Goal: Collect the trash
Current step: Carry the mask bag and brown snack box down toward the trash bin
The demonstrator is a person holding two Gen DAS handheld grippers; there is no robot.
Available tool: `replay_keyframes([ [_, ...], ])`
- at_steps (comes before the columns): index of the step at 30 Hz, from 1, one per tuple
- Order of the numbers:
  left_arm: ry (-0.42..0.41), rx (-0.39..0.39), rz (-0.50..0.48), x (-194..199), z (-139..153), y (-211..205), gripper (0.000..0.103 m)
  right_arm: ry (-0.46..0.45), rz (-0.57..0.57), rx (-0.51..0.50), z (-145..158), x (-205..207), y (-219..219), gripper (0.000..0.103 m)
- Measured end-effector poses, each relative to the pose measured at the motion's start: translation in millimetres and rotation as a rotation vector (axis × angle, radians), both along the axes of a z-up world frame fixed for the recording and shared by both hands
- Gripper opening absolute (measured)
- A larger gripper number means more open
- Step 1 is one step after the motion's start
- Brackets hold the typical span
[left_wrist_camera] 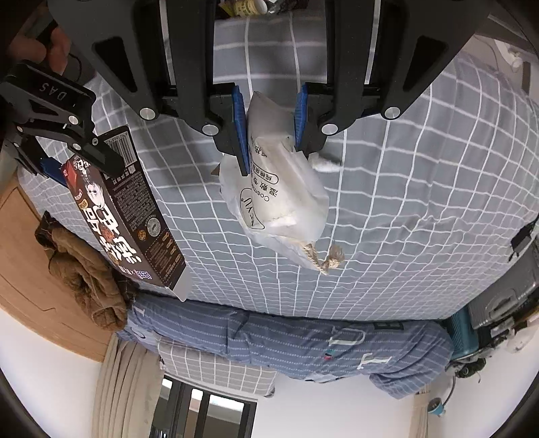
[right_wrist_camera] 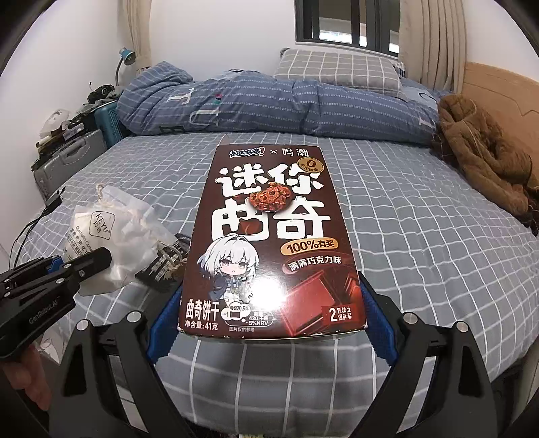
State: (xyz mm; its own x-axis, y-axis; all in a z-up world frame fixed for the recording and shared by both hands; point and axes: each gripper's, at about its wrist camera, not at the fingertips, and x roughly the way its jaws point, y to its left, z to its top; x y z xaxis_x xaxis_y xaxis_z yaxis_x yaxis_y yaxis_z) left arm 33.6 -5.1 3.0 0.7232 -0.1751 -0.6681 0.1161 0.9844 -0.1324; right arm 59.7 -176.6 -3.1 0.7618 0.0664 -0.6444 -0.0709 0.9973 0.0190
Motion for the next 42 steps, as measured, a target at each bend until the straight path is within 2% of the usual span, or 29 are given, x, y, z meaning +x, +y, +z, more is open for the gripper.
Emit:
replay_keyframes([
  [11, 0.007, 0.001, -0.014, -49.4, -2.1, -4.1, 0.022, -0.008, 0.002, 0.012, 4.3, -46.2, -3.8, 0.087],
  [29, 0.05, -0.013, -0.037, -124.5, -21.3, -11.4, 0.022, 0.024, -0.01, 0.03, -13.5, -127.7, -1.0, 0.087],
  [42, 0.126, -0.003, -0.013, -173.0, -48.0, -1.7, 0.022, 0.106, 0.006, 0.008, -42.8, -178.9, 9.8, 0.087],
])
